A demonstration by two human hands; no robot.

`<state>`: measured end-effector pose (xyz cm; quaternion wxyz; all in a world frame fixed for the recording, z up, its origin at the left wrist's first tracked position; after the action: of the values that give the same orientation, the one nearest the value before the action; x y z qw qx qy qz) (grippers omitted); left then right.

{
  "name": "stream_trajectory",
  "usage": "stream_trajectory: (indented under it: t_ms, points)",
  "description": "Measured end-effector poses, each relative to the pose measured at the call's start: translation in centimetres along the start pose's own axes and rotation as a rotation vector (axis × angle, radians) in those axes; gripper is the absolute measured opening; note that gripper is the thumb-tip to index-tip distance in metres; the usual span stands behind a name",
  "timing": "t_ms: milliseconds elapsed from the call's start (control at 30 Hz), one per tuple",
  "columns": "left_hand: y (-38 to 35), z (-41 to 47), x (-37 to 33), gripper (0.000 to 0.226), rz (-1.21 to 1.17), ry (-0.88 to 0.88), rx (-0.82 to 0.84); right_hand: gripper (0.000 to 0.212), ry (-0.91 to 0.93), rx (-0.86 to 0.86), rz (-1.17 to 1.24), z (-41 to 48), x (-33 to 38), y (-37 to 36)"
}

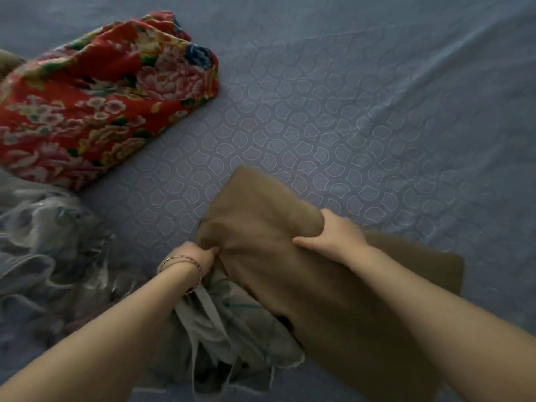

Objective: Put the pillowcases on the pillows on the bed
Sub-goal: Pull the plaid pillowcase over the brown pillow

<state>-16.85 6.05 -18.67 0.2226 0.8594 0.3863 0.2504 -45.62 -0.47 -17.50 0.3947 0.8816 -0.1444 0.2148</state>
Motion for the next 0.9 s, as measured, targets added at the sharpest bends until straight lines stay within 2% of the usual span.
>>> stream_trajectory:
  t_ms: [67,167,233,367,433,500,533,567,633,700,900]
  points:
    - [1.1,-0.2,-0.4,0.056,-0.052,0.014,0.016,0.094,0.085,0.02,-0.091,-3.3,2.5,-0.5]
    - [2.3,-1.3,-1.8,0.049,-0.168,-0.023,0.118,0.125,0.156,0.142,-0.35,-7.1,5.3,-3.7]
    - [2.0,-2.5,-2.4,0.046,-0.223,-0.064,0.197,0.131,0.098,0.15,-0.436,-8.0,6.2,-5.6]
    - [0.6,-4.1,-2.7,0.05,-0.131,-0.11,0.196,0.128,-0.055,0.042,-0.438,-6.6,6.9,-7.5]
    - [0.4,-4.0,-2.4,0.05,-0.077,-0.126,0.154,0.123,-0.047,-0.04,-0.434,-5.2,6.4,-8.1]
    - [0.5,-3.8,-2.0,0.05,-0.053,-0.139,0.154,0.114,-0.046,0.005,-0.444,-4.5,6.1,-8.3]
    - [0.5,-3.6,-1.8,0.05,-0.063,-0.139,0.16,0.117,-0.095,0.082,-0.443,-4.4,5.5,-8.3]
    - [0.5,-3.4,-1.6,0.05,-0.071,-0.144,0.164,0.117,-0.088,0.078,-0.457,-3.9,5.5,-7.8]
    - [0.7,-3.4,-1.7,0.049,-0.074,-0.168,0.158,0.119,-0.002,0.1,-0.469,-2.6,5.5,-7.1]
    - [0.9,-3.7,-1.9,0.047,-0.066,-0.198,0.134,0.126,0.009,0.142,-0.455,-2.4,5.2,-6.1]
    - [0.6,-4.5,-1.6,0.034,-0.138,-0.326,0.119,0.111,-0.015,0.055,-0.426,-2.6,5.4,-5.9]
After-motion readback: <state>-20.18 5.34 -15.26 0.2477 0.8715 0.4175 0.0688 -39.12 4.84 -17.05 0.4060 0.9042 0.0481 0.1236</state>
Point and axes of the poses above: each hand's wrist, its own z-axis towards the middle knuckle, its own y-axis out of the back of the hand, x = y × z, the point moved 10 cm from there along z, towards the middle knuckle, and after that the axes turned 14 degrees about y, right-handed, at the moved point
